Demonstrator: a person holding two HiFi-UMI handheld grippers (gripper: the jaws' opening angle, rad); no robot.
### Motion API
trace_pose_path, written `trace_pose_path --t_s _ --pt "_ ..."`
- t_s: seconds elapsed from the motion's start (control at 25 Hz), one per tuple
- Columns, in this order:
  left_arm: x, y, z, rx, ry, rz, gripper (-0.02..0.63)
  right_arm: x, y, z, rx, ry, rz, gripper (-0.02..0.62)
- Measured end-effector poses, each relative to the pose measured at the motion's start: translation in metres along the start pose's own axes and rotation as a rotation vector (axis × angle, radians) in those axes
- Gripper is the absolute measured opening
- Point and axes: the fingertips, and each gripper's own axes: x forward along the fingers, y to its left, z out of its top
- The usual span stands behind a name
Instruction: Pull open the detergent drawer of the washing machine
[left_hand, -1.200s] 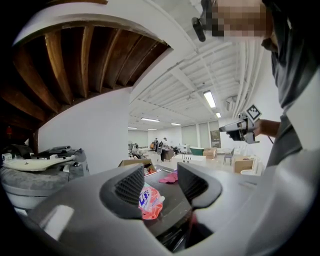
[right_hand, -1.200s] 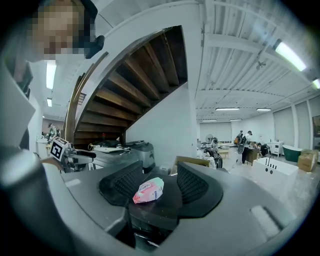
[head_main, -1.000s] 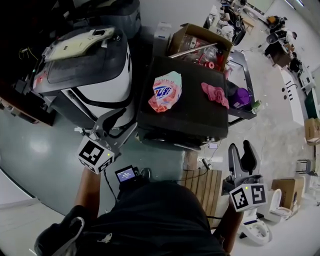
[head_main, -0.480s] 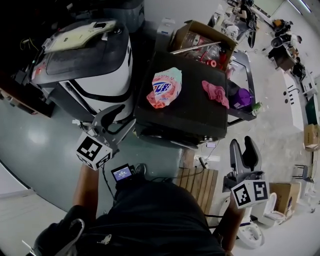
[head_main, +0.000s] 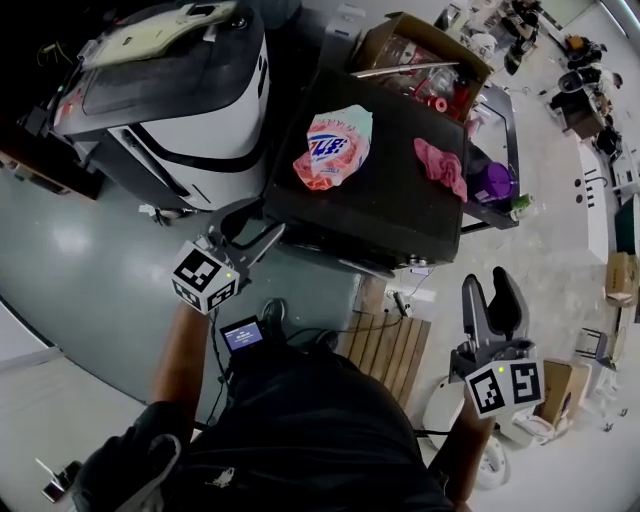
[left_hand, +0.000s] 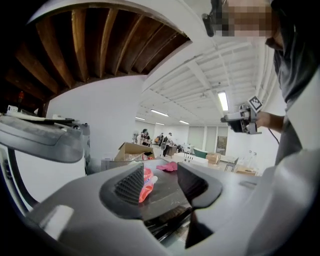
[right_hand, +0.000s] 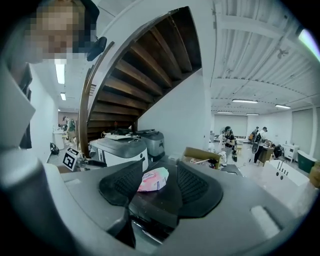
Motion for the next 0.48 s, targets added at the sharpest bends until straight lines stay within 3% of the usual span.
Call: trace_pose_path --t_s 0.48 --pt "0.036 0.019 -0.107 -0.198 0.064 -0.025 0.235 0.005 0.001 -0.022 -0.009 0.077 -0.002 0.215"
